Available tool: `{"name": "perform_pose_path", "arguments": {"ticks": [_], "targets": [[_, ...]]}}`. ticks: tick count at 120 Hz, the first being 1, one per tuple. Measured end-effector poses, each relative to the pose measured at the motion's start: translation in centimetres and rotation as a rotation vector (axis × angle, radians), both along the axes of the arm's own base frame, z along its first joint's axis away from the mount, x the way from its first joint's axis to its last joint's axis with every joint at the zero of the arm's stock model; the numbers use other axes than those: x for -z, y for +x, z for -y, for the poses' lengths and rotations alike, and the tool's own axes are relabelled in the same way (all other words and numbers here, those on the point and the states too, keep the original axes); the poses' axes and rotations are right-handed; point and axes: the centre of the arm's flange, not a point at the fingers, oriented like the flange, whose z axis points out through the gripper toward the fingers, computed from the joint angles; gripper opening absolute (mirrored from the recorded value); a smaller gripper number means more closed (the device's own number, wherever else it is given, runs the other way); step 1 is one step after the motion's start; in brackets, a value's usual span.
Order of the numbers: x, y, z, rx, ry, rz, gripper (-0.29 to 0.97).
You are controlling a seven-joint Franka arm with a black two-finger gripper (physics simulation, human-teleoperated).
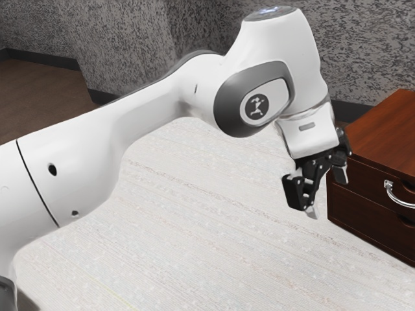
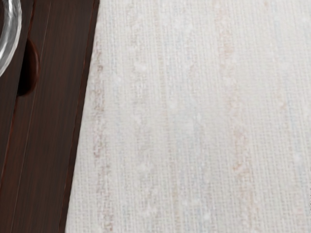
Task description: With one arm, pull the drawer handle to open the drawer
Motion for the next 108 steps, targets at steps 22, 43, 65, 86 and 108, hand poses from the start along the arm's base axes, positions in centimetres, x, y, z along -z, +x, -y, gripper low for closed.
{"name": "perform_pose_path", "arguments": {"ticks": [22,43,65,86,108], "targets": [[0.2,-0.2,1.4,0.033,-0.002,0.010,0.68],[0.6,-0.2,3.2,0.030,-0.004,0.013,0.68],[1.3,1.1,4.5,-0.014,0.001,0.019,0.68],[1.3,1.9,4.8,-0.060,0.007,0.025,0.68],[0.5,1.6,6.2,-0.074,-0.008,0.039,0.68]]}}
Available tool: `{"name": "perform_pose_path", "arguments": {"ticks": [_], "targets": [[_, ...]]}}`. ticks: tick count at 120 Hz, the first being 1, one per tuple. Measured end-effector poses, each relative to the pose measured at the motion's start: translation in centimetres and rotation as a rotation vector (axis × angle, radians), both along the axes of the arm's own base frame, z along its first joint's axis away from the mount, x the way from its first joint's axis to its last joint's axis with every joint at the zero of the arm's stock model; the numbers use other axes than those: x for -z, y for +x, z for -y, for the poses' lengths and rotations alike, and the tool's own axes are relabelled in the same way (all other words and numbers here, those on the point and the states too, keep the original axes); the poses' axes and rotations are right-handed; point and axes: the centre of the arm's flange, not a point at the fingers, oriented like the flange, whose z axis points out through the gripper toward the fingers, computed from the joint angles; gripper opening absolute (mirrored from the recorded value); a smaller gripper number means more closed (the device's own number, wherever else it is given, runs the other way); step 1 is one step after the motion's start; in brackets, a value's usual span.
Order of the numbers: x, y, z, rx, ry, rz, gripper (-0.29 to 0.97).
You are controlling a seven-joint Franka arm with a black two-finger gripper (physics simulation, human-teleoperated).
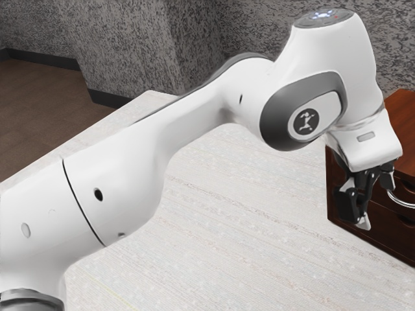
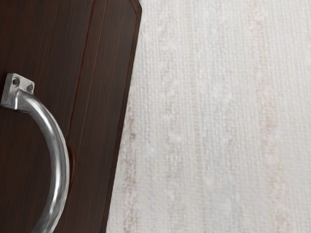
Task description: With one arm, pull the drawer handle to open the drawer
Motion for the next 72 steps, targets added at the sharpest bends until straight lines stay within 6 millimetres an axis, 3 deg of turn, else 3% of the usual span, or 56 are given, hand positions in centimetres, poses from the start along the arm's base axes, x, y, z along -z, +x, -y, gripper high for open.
{"name": "perform_pose_path", "arguments": {"ticks": [22,56,72], "targets": [[1.0,0.4,1.8,-0.006,-0.010,0.006,0.68],[1.0,0.9,1.6,-0.039,-0.008,0.041,0.68],[0.9,1.0,1.6,-0.048,-0.013,0.048,0.57]]}}
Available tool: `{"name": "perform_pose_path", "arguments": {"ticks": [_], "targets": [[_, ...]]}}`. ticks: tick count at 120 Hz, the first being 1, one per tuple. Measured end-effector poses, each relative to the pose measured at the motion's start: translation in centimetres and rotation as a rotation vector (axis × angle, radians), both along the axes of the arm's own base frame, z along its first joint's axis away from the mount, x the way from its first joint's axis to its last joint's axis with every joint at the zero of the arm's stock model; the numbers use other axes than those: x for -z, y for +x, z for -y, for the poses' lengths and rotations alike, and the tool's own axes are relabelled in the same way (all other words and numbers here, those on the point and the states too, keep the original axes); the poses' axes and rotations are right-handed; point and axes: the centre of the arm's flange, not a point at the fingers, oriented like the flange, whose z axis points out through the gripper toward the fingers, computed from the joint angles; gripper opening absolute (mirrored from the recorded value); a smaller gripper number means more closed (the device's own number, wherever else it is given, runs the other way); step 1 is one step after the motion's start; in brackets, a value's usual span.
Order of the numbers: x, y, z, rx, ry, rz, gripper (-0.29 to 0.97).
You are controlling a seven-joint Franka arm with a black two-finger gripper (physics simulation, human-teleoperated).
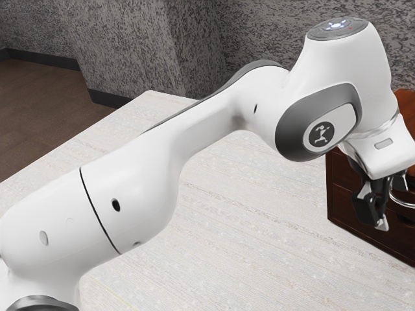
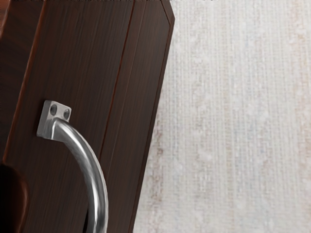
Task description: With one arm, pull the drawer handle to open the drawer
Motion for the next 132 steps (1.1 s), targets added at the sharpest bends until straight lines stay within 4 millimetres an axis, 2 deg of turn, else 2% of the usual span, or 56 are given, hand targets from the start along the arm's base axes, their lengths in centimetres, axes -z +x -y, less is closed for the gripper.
{"name": "perform_pose_path", "arguments": {"ticks": [20,47,81,103,132], "targets": [[0.0,0.0,0.0,-0.008,-0.004,0.004,0.47],[0.0,0.1,0.1,-0.015,-0.007,0.004,0.41],[0.8,0.2,0.2,-0.022,-0.005,-0.007,0.42],[0.8,-0.5,1.1,-0.008,-0.012,-0.019,0.39],[1.4,-1.2,0.5,-0.012,0.007,-0.053,0.42]]}}
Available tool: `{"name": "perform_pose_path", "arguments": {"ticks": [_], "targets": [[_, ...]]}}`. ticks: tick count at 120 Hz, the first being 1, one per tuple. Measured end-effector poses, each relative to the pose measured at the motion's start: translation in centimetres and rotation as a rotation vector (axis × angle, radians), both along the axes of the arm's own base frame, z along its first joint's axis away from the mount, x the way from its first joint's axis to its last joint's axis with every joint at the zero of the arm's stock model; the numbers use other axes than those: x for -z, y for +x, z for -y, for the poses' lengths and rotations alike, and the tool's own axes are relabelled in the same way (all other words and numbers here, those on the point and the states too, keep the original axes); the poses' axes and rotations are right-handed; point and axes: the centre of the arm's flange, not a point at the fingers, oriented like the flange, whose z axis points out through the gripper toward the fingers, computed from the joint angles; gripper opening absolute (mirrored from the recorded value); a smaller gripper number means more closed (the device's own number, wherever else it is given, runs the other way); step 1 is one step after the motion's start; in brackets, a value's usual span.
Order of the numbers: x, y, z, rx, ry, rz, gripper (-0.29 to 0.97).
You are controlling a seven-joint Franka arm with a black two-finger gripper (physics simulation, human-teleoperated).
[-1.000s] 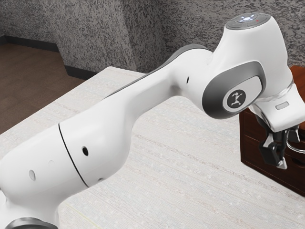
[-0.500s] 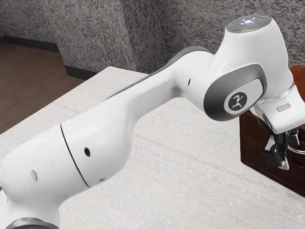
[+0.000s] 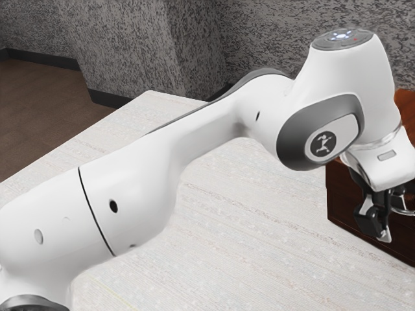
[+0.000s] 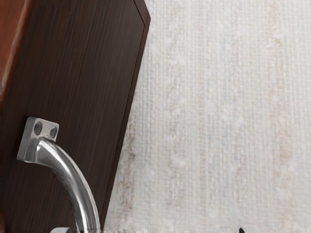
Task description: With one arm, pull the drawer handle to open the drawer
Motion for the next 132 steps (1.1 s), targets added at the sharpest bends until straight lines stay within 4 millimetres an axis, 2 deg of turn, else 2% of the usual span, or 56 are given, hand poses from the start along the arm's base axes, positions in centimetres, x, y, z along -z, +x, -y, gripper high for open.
{"name": "perform_pose_path", "arguments": {"ticks": [44,82,132], "targets": [[0.6,-1.4,0.0,0.010,0.026,-0.034,0.43],[-0.9,-3.3,0.0,0.021,0.035,-0.032,0.37],[-0.4,-5.4,0.2,0.037,0.055,-0.062,0.40]]}}
